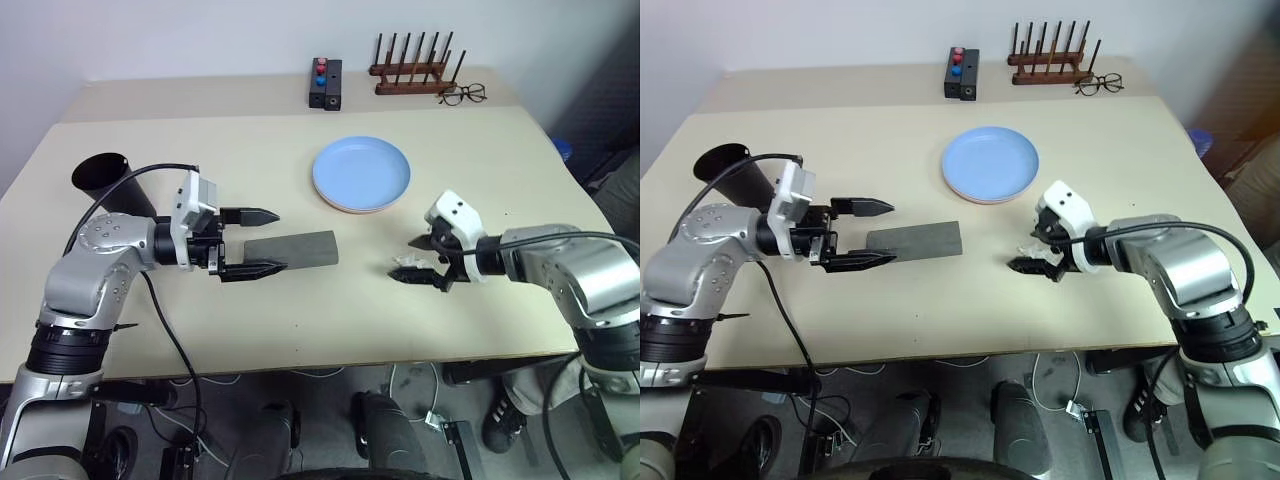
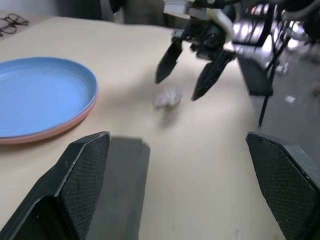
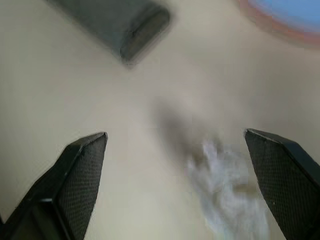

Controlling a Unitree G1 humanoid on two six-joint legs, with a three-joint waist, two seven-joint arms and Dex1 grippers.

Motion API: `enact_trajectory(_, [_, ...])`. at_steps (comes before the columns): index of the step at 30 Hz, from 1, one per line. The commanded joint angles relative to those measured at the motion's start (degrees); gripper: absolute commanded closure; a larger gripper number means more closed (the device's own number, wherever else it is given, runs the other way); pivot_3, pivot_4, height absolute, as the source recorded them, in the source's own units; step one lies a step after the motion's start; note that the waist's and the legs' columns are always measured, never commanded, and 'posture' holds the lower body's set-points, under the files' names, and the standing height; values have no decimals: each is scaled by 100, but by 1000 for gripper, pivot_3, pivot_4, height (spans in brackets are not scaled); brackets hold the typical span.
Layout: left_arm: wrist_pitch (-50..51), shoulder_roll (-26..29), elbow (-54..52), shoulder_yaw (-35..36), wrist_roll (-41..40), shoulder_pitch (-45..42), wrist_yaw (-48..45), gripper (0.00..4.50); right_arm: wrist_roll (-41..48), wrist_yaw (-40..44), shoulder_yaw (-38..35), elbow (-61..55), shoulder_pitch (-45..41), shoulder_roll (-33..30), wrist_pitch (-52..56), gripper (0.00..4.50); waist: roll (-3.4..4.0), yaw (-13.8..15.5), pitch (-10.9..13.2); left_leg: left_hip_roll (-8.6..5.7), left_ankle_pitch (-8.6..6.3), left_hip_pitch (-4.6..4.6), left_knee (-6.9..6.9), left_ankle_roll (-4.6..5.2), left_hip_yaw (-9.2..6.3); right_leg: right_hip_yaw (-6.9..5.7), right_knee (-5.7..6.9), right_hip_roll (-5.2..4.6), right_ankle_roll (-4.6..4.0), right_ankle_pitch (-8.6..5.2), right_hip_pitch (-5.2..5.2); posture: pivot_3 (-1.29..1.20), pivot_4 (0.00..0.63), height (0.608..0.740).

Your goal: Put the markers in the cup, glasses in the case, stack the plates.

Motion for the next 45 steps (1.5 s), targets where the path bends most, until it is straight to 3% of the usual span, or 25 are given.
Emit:
enact_trajectory(1, [-161, -41, 92, 72, 21, -263, -31, 0, -238, -270, 72, 62, -1, 96, -341, 274, -1, 1, 1, -2, 0, -1, 1, 1, 0, 0, 0, 0, 1, 0, 0, 0, 150, 740])
enact_trajectory(3, [-200, -64, 124, 96, 18, -310, -36, 0, -496, -322, 278, 211, 47, 40, -656, 852, -1, 0, 1, -3, 0, -2, 3, 1, 1, 0, -1, -1, 2, 1, 1, 0, 150, 740])
enact_trajectory(10, [-103, -70, 123, 343, -149, -280, 100, 0, -883, -265, 482, 650, -100, 62, -1229, 4483, -1, -11, 0, -2, 13, -1, 3, -22, 1, 0, -3, 1, 2, 1, 1, 0, 150, 740])
enact_trajectory(16, [104, -365, 271, 878, -404, -313, 896, 0, 91, -407, -603, 960, -1512, 1119, -892, 4483, 5, -47, 4, 3, 12, 3, 0, -21, 1, 5, 3, 3, 1, 2, -4, 0, 150, 740])
enact_trajectory(19, [96, -513, 196, 955, -329, -318, 1308, 0, -46, -765, -814, 1712, -2172, 1587, -1314, 4483, -1, -2, 1, 1, 16, 0, -1, -29, -6, -1, -2, 4, 1, 2, -3, 0, 150, 740])
enact_trajectory(23, [126, -696, 119, 1043, -176, -219, 2017, 0, -964, -1088, -247, 3023, -2664, 1933, -2668, 4483, -11, 11, -5, -11, 15, 0, 4, -27, -8, -4, -8, -5, 4, 4, 8, 0, 150, 740])
enact_trajectory(26, [167, -770, -90, 1102, -311, 3, 2125, 0, -1067, -1247, -343, 4002, -2940, 2299, -3049, 4483, -9, -42, -5, -10, 15, 0, 2, -27, -2, -1, -5, -3, 5, 5, 2, 0, 150, 740])
enact_trajectory(29, [168, -805, -342, 1191, -383, 200, 2259, 0, -1535, -1192, 12, 4541, -2947, 2419, -3658, 3613, -9, -65, -4, -5, 17, -9, -4, -30, 0, 2, 1, 0, 5, 5, -17, 0, 150, 740])
enact_trajectory(35, [299, -709, -832, 1377, -630, 637, 2327, 0, -1352, -751, -318, 4172, -2778, 2131, -3746, 688, -9, -59, -4, -5, 19, -28, -1, -34, 3, 5, 8, 0, 4, 5, -41, 0, 150, 740])
enact_trajectory(40, [544, -499, -935, 1616, -1123, 1026, 1945, 0, -272, 388, -889, 2387, -2132, 1543, -3256, 688, -7, -15, -3, -5, 18, -30, -2, -32, 1, 4, 5, 0, 4, 5, -40, 0, 150, 740])
enact_trajectory(45, [336, -285, -948, 1497, -940, 1544, 1539, 0, 682, 1109, -1579, 464, -570, 595, -2782, 688, -7, 3, -4, -5, 14, -22, -1, -25, -3, 0, -9, -1, 4, 5, -18, 0, 150, 740])
